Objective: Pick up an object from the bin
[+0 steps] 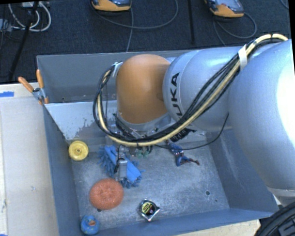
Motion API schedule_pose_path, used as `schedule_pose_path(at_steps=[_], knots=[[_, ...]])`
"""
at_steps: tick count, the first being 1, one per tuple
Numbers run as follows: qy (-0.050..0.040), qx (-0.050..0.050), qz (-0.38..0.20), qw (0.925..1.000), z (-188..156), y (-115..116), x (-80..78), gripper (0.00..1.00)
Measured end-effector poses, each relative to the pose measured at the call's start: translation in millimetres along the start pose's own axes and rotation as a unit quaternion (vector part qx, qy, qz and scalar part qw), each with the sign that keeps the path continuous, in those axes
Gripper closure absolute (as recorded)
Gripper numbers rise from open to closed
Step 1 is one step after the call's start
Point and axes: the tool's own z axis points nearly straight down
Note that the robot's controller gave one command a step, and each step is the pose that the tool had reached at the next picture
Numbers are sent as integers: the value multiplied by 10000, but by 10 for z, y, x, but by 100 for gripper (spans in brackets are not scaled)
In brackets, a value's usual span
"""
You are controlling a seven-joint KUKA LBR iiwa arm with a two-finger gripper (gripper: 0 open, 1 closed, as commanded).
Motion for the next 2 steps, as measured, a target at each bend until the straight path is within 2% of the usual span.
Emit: schedule_pose_path(at_steps=[1,2], knots=[[-32,-4,15,10000,-50,-7,-17,0],[-66,-16,-695,9976,699,-138,219,100]])
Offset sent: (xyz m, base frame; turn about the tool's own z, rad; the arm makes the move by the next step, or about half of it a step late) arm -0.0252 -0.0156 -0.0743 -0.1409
